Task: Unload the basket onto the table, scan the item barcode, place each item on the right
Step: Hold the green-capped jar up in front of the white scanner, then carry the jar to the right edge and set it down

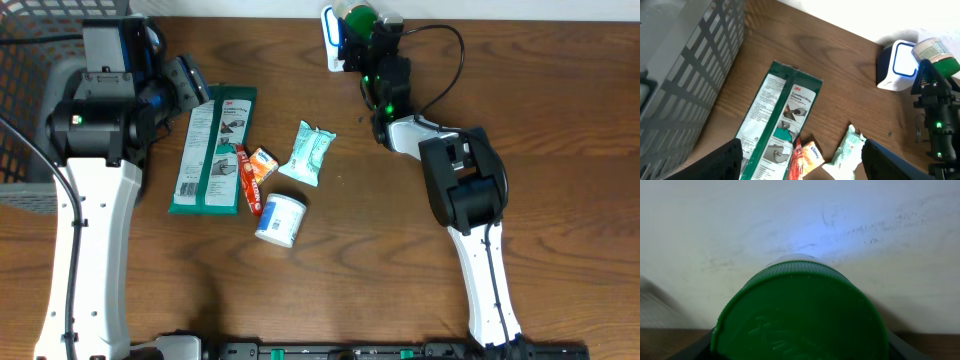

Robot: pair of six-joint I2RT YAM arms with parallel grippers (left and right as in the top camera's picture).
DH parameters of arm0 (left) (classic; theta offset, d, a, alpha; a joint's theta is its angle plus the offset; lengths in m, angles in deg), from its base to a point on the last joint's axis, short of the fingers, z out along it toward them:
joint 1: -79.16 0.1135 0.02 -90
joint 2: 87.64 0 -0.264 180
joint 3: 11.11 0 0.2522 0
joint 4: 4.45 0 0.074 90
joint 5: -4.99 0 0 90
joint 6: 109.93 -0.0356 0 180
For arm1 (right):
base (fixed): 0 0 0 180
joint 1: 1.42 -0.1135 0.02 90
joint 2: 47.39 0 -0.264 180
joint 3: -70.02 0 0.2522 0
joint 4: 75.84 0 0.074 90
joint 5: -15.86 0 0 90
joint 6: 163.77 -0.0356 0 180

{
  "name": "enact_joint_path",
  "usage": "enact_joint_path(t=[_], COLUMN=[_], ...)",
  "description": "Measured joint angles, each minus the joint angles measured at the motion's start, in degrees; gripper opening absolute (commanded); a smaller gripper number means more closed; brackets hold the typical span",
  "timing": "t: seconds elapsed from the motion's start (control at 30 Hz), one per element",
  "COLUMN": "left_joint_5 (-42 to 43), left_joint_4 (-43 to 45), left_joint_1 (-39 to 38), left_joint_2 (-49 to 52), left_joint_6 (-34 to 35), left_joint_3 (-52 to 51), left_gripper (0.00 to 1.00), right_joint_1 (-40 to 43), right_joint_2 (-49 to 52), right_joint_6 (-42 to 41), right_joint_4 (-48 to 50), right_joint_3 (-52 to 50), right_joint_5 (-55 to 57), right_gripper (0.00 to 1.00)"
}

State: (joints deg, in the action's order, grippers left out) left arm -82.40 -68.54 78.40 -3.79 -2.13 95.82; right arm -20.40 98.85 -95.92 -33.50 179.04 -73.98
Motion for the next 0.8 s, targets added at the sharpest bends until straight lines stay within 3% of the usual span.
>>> enact_joint_path(t=[0.23, 0.5, 0.6, 0.8], left_joint_5=[0.0, 0.0, 0.0, 0.0], left_joint_4=[0.0, 0.0, 0.0, 0.0], left_joint_1=[0.0, 0.0, 0.0, 0.0], left_joint_2=[0.0, 0.0, 0.0, 0.0], left_joint_6=[0.0, 0.0, 0.0, 0.0], left_joint_3=[0.0, 0.0, 0.0, 0.0], left_gripper=[0.77, 0.77, 0.77, 0.77], right_joint_1=[0.0, 0.5, 1.6, 4.7], right_joint_2=[0.0, -0.3, -2.7, -15.8], right_joint_6=[0.0, -1.0, -2.5, -5.7], right_joint_4=[1.2, 10.7, 4.9, -25.5], right_joint_3=[0.0, 0.0, 0.0, -0.2], right_joint_5=[-0.4, -4.2, -8.6, -14.5], right_gripper=[0.01, 0.01, 0.01, 0.01])
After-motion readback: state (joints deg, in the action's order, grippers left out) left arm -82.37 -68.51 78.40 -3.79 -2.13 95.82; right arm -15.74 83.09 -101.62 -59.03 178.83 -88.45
